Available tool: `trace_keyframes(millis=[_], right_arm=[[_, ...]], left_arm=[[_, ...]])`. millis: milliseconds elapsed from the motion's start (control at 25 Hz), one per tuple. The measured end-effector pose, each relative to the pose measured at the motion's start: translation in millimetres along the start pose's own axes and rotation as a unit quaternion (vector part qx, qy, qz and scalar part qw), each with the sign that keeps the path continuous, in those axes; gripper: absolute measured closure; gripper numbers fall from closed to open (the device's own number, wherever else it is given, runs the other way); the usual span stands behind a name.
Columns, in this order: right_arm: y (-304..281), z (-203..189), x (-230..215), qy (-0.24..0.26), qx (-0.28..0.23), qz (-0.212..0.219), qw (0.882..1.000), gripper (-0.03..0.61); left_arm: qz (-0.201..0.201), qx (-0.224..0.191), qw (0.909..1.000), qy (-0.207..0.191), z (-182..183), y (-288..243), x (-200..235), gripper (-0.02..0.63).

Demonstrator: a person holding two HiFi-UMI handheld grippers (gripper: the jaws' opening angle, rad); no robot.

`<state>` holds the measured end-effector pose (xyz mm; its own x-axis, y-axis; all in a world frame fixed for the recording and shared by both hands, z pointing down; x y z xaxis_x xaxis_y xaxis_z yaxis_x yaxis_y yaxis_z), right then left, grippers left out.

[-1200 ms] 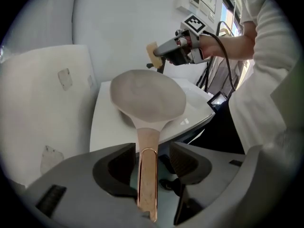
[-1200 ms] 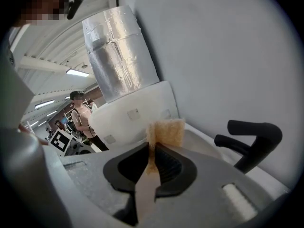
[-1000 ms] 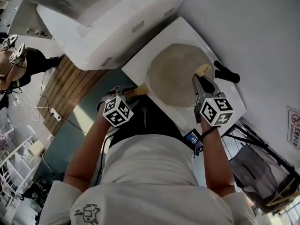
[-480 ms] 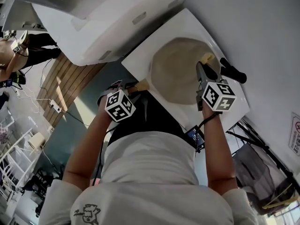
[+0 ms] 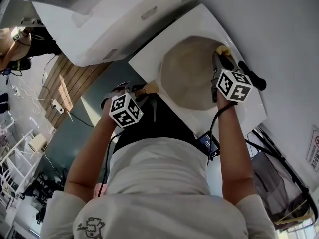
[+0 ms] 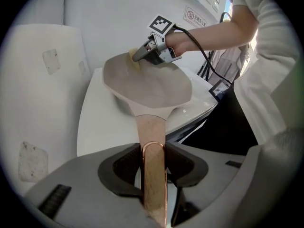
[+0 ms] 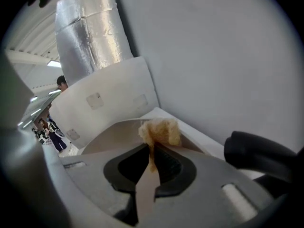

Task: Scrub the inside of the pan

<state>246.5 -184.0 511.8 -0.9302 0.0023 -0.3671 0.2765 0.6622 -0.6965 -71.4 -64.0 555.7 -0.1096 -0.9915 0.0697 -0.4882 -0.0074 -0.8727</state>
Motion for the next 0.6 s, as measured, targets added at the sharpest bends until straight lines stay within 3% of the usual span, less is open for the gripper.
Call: trace_keyframes(millis=[360, 600], right_arm=[[-27.7, 11.0, 13.0, 0.070, 0.024, 0.019, 0.997, 0.546], [-45.0, 15.8, 34.8, 0.097, 0.048, 0.066, 0.992, 0.546]], left_arm=[[0.002, 0.011, 0.9999, -0.013, 0.5, -0.2, 2.9, 0.457], [0.003, 0.009, 0.9999, -0.010, -1.6, 1.7, 3.1, 0.456]])
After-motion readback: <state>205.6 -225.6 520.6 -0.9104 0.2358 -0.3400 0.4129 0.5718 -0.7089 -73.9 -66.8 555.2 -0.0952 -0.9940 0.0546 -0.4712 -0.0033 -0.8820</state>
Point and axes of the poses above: the fingertips, and each gripper's own axes: y backward along the fingers, x to its left, z out of its top, the point moved 8 cm from there along y, backward along the fingers, and after that the axes turned 11 degrees about -y, right-handed, at the moved point
